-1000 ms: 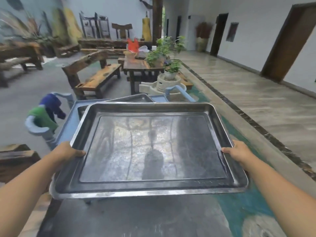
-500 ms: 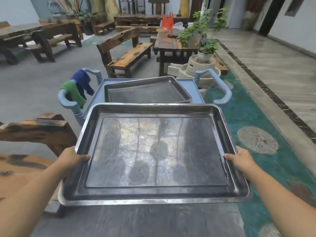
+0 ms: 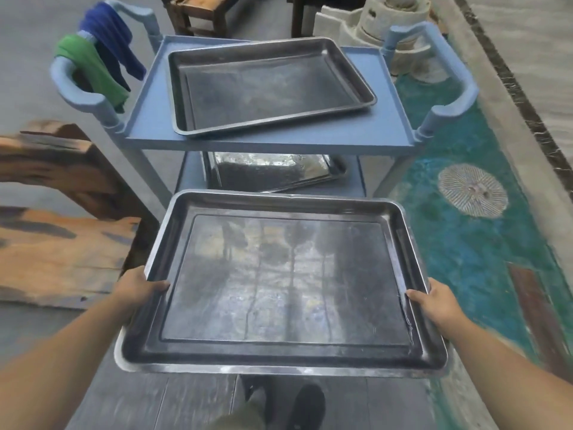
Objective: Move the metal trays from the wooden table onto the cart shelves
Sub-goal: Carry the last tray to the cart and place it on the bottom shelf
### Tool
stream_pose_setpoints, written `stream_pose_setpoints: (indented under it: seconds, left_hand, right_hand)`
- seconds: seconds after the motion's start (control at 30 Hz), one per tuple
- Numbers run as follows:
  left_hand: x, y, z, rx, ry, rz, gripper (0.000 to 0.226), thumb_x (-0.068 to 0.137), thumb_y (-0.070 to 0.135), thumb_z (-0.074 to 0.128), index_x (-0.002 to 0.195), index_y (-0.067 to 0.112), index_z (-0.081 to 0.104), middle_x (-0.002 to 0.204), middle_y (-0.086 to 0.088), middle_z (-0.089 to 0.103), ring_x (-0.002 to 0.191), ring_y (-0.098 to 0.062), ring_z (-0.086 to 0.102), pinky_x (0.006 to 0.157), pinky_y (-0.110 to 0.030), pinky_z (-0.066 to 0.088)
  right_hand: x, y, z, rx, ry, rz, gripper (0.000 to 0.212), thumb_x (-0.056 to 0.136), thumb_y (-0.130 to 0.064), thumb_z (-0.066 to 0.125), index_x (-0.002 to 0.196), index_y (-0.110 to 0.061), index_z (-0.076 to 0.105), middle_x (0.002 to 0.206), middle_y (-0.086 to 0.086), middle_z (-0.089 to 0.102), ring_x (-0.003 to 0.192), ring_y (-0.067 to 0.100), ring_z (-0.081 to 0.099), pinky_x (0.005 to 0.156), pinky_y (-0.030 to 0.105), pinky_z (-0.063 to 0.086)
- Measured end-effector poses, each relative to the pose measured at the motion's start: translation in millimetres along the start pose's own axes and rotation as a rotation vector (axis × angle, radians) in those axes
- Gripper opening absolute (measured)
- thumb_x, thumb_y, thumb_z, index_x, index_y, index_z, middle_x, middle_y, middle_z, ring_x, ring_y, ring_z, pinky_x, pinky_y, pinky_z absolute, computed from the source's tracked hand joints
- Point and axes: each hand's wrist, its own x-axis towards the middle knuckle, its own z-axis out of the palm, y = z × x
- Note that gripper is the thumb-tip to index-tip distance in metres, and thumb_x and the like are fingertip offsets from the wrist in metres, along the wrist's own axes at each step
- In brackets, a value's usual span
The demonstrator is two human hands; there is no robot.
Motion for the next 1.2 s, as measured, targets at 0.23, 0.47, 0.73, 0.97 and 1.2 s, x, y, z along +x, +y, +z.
stream_pose_setpoints:
  seconds: [0.23,0.47,0.73,0.97,1.2]
  left_hand:
    - [27,-48,11,0.010,-0.098,-0.116,0.016,0.078,0.014,0.080,0.086,0.010,0.067,0.080,-0.013,0.072,0.071,-0.030,0.069,0.073,-0.045,0.059]
    - [86,-87,30,0.017,-0.134,-0.216,0.023,0.076,0.014,0.081,0.092,0.005,0.068,0.082,-0.014,0.072,0.074,-0.033,0.069,0.076,-0.050,0.059]
    - [160,-105,73,-0.004,-0.149,-0.243,0.028,0.076,0.013,0.081,0.098,0.003,0.066,0.090,-0.020,0.071,0.078,-0.037,0.069,0.081,-0.053,0.058]
    - [265,-108,141,0.000,-0.096,-0.204,0.015,0.077,0.010,0.080,0.081,0.011,0.066,0.078,-0.012,0.069,0.065,-0.027,0.067,0.067,-0.035,0.056]
    - [385,-109,226,0.021,-0.061,-0.178,0.023,0.077,0.011,0.080,0.093,0.000,0.067,0.094,-0.021,0.069,0.082,-0.034,0.068,0.082,-0.047,0.057]
  right_hand:
    - [12,17,46,-0.032,-0.090,0.162,0.032,0.083,-0.006,0.072,0.110,0.005,0.059,0.104,0.032,0.066,0.094,0.047,0.065,0.089,0.060,0.050]
    - [39,5,99,-0.074,-0.104,0.210,0.016,0.083,0.001,0.070,0.093,0.007,0.059,0.081,0.030,0.067,0.073,0.042,0.067,0.074,0.060,0.055]
    - [103,18,165,-0.165,-0.089,0.223,0.026,0.080,-0.006,0.075,0.066,-0.014,0.055,0.055,0.001,0.059,0.052,0.020,0.055,0.050,0.027,0.039]
    - [210,40,243,-0.185,-0.078,0.173,0.023,0.081,-0.013,0.075,0.070,-0.012,0.055,0.069,0.013,0.063,0.060,0.024,0.058,0.053,0.028,0.038]
    - [349,56,321,-0.194,-0.098,0.129,0.019,0.085,-0.015,0.073,0.086,-0.001,0.059,0.089,0.019,0.063,0.073,0.030,0.059,0.063,0.031,0.041]
